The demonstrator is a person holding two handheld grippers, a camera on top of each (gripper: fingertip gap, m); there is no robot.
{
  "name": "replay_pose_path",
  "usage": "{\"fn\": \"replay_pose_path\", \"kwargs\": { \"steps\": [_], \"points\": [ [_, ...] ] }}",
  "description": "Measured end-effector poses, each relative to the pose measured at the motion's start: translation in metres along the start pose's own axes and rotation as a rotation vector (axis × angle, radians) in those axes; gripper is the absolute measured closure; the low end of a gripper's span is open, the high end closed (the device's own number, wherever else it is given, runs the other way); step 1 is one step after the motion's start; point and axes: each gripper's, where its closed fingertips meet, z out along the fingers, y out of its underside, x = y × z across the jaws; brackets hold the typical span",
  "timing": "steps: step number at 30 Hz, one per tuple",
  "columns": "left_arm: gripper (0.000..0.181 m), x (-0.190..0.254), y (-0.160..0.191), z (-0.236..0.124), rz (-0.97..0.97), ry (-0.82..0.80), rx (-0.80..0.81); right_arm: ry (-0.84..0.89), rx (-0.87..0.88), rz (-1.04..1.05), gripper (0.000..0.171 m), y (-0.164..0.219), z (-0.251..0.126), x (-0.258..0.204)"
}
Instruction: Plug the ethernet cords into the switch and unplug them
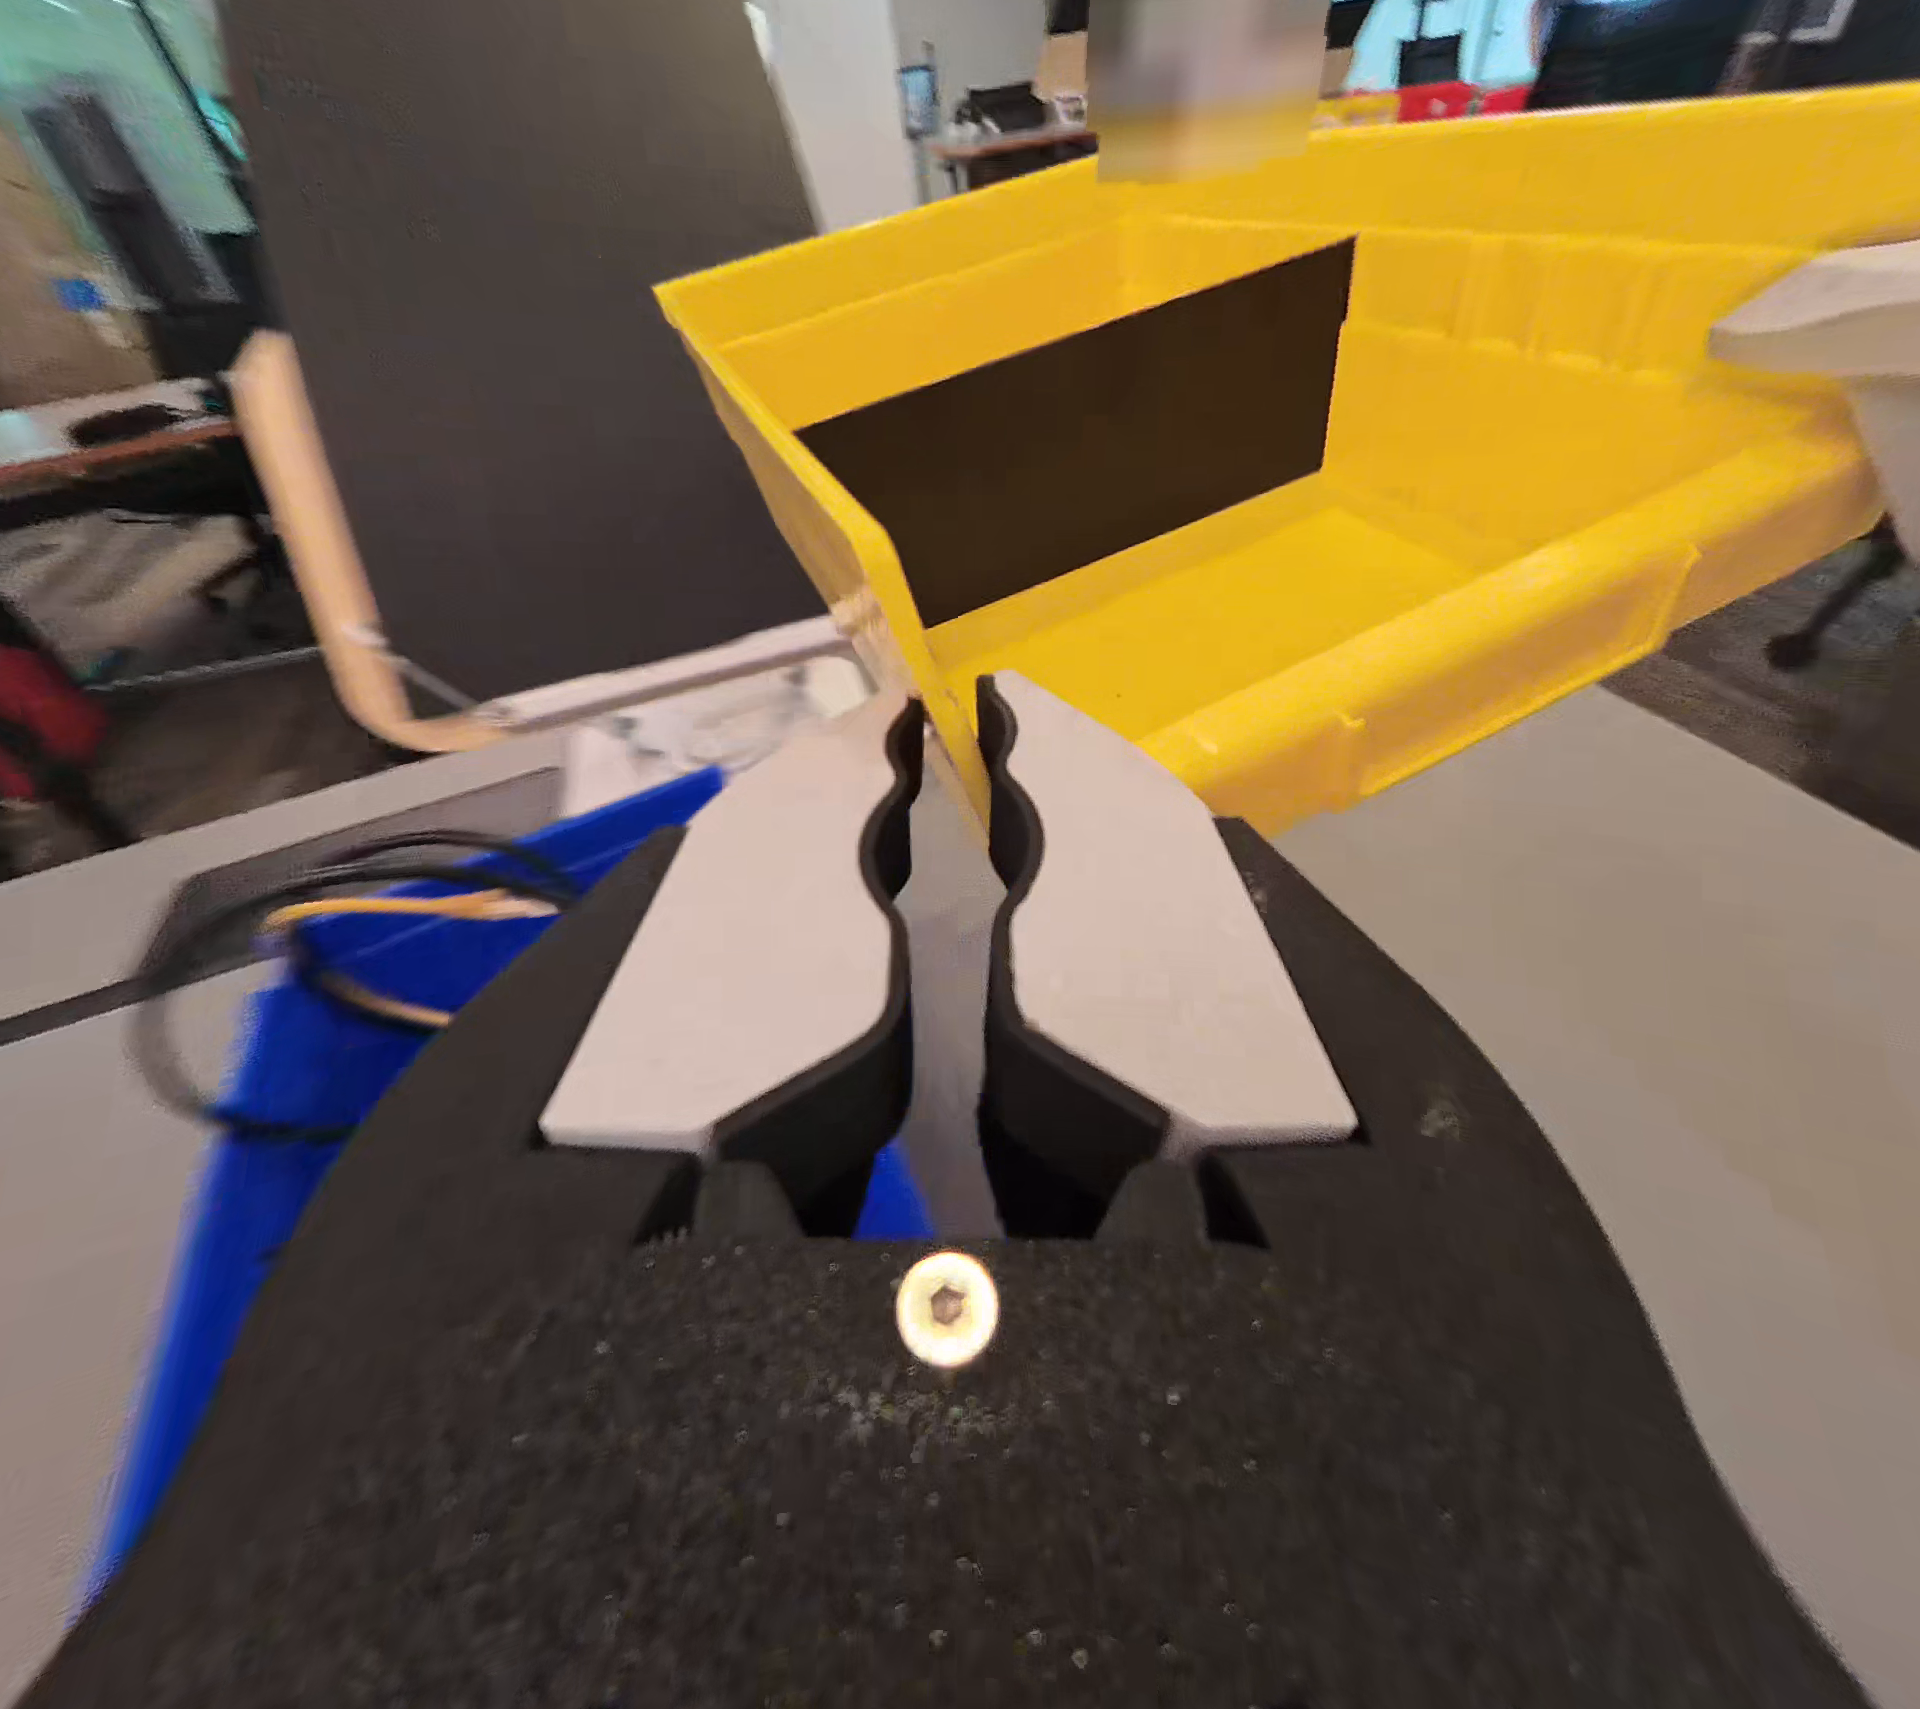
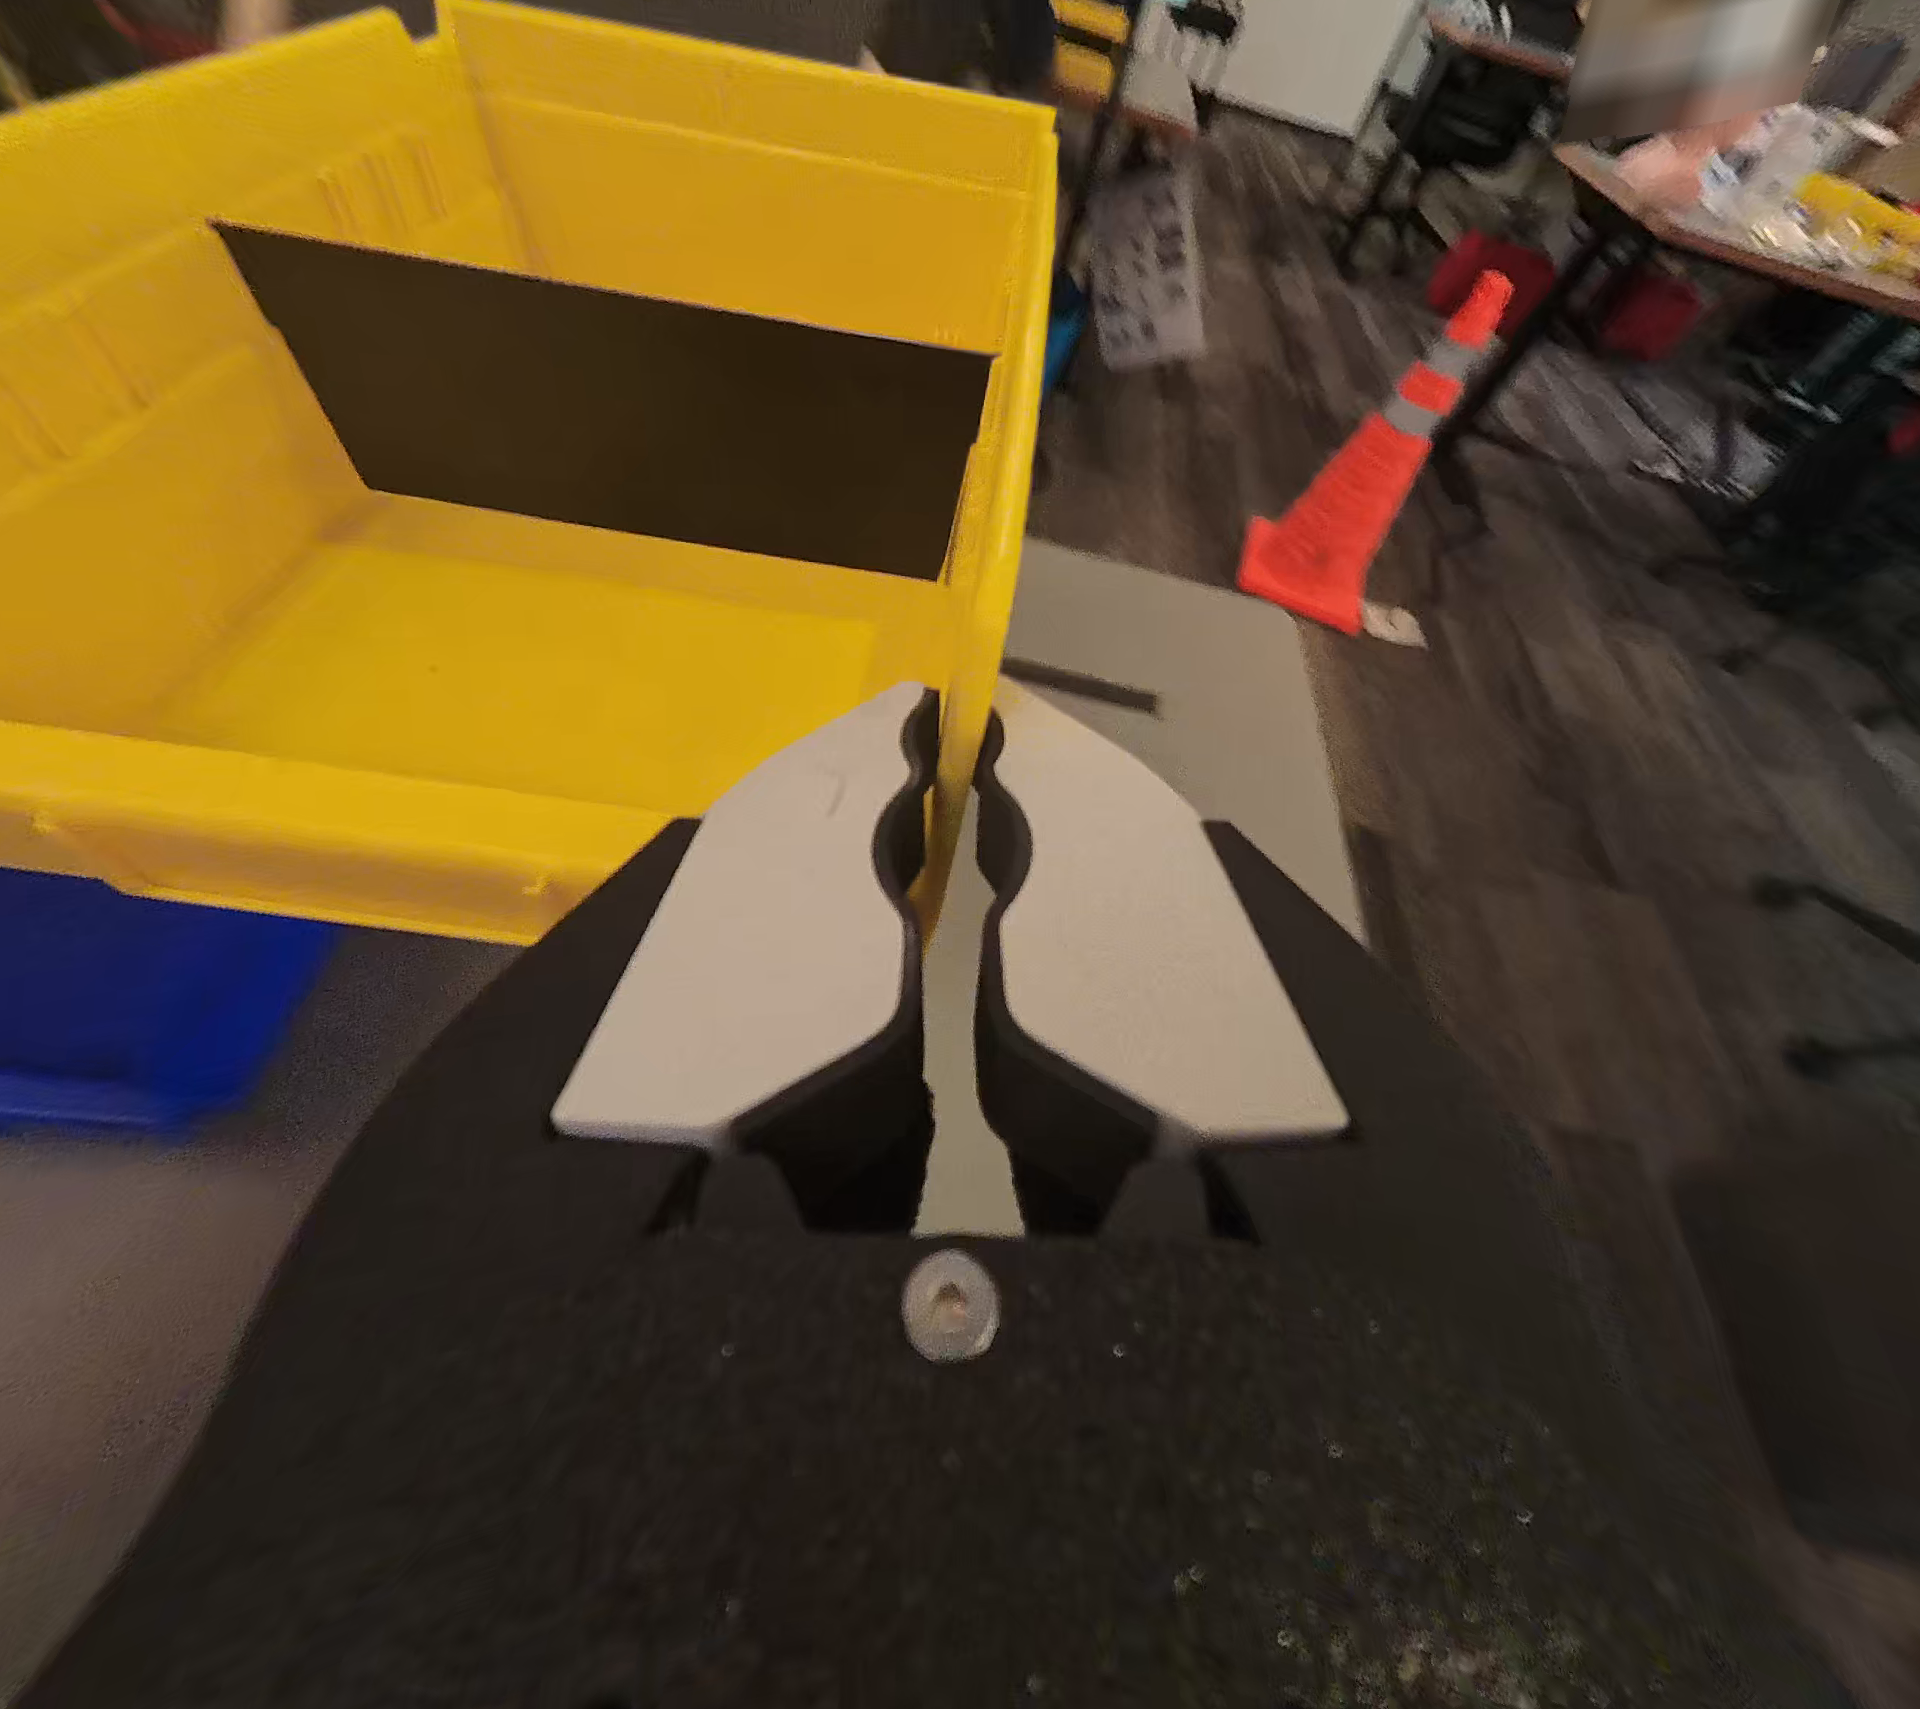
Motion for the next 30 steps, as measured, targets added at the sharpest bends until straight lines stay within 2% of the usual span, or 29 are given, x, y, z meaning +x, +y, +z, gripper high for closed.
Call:
{"fn": "replay_pose_path", "kwargs": {
  "steps": [3,7,10,15,17,20,21,24,27,30],
  "points": [
    [0.173,0.058,0.037,0.045,-0.016,0.094,-0.082,0.05,-0.145,-0.029,0.166,0.055,0.015,0.053],
    [0.172,0.112,0.069,0.069,-0.034,0.171,-0.15,-0.01,-0.321,0.111,0.166,0.125,0.024,0.09],
    [0.171,0.133,0.09,0.076,-0.013,0.185,-0.184,-0.045,-0.378,0.123,0.165,0.167,0.031,0.1],
    [0.169,0.15,0.126,0.072,-0.002,0.194,-0.223,-0.091,-0.343,0.158,0.166,0.197,0.036,0.101],
    [0.167,0.164,0.15,0.068,-0.042,0.265,-0.302,-0.1,-0.417,0.211,0.166,0.224,0.04,0.1],
    [0.164,0.185,0.186,0.061,-0.072,0.356,-0.43,-0.106,-0.549,0.254,0.156,0.275,0.049,0.096],
    [0.163,0.187,0.191,0.06,-0.067,0.364,-0.435,-0.091,-0.546,0.27,0.162,0.284,0.052,0.097],
    [0.156,0.186,0.192,0.06,-0.062,0.404,-0.455,-0.115,-0.486,0.354,0.165,0.284,0.054,0.093],
    [0.154,0.189,0.187,0.046,-0.131,0.563,-0.509,-0.09,-0.523,0.401,0.161,0.282,0.045,0.095],
    [0.154,0.156,0.17,0.024,-0.18,0.597,-0.485,0.042,-0.538,0.243,0.153,0.264,0.029,0.109]
  ]
}}
